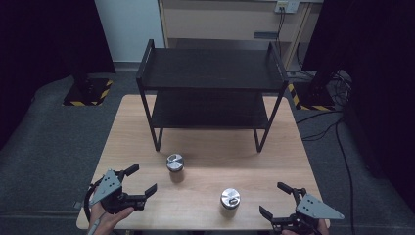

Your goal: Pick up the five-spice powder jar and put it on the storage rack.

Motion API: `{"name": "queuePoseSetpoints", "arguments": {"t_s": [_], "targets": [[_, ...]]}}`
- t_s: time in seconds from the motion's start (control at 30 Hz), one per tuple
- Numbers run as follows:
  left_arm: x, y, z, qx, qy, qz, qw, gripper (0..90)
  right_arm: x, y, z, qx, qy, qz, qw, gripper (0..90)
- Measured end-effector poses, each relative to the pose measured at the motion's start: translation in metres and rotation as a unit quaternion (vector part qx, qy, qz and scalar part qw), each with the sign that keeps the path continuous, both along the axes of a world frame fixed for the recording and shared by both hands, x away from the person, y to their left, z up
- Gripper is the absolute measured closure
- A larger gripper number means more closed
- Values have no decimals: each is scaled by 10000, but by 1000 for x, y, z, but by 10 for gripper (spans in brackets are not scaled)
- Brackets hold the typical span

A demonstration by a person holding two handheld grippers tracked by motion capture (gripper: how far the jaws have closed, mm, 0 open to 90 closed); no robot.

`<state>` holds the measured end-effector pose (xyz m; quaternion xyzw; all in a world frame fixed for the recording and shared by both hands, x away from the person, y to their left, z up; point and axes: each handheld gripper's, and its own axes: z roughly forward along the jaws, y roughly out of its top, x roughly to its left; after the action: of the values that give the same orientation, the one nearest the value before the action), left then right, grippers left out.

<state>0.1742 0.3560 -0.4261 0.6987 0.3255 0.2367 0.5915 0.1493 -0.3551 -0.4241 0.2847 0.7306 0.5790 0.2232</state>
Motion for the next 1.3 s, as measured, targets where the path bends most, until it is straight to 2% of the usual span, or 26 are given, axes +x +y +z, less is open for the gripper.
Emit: {"name": "queuePoseSetpoints", "arguments": {"t_s": [0.1, 0.23, 0.4, 1.3], "targets": [[-1, 4, -1, -124, -15, 62, 9999, 57, 2, 1, 0, 3, 59, 53, 10000, 54], [-1, 5, -2, -165, -38, 99, 9998, 57, 2, 1, 0, 4, 50, 36, 10000, 57], [-2, 5, -2, -135, -52, 97, 9998, 57, 1, -1, -2, 68, 47, -71, 9999, 57], [-1, 4, -2, -76, -66, 70, 9999, 58, 2, -2, -3, 125, 70, -61, 9999, 61]]}}
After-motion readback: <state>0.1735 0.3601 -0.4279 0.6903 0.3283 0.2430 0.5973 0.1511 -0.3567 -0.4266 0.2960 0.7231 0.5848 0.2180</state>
